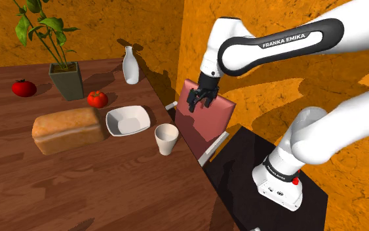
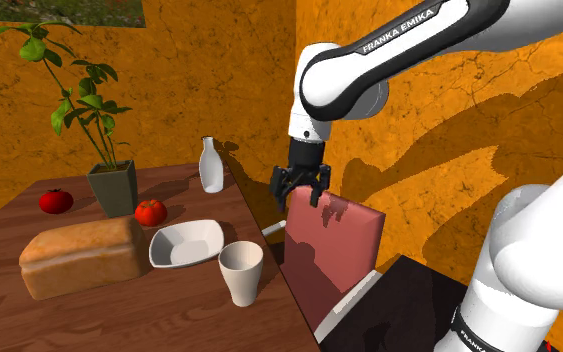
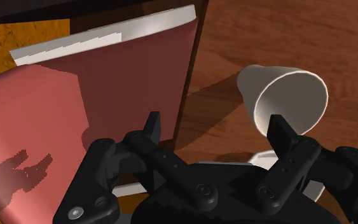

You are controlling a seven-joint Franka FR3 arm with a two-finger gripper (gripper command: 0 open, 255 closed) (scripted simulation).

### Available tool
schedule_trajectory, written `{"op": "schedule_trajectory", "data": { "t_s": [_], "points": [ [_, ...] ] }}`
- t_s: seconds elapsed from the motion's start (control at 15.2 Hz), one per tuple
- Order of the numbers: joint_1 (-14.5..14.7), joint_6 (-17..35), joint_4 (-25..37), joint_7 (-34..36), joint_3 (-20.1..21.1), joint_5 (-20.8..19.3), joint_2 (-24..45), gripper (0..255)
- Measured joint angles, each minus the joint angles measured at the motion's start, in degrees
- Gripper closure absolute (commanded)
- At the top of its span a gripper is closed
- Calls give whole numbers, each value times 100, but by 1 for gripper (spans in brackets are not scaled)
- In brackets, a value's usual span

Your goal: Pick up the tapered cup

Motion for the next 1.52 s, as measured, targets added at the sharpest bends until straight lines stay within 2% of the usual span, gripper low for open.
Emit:
{"op": "schedule_trajectory", "data": {
  "t_s": [0.46,0.79,1.12,1.19,1.52],
  "points": [
    [232,1432,234,372,453,273,1486,0],
    [302,2070,385,488,589,306,2208,0],
    [324,2499,275,424,614,355,2527,0],
    [329,2533,270,427,619,357,2554,255],
    [332,2572,268,435,622,358,2577,255]
  ]
}}
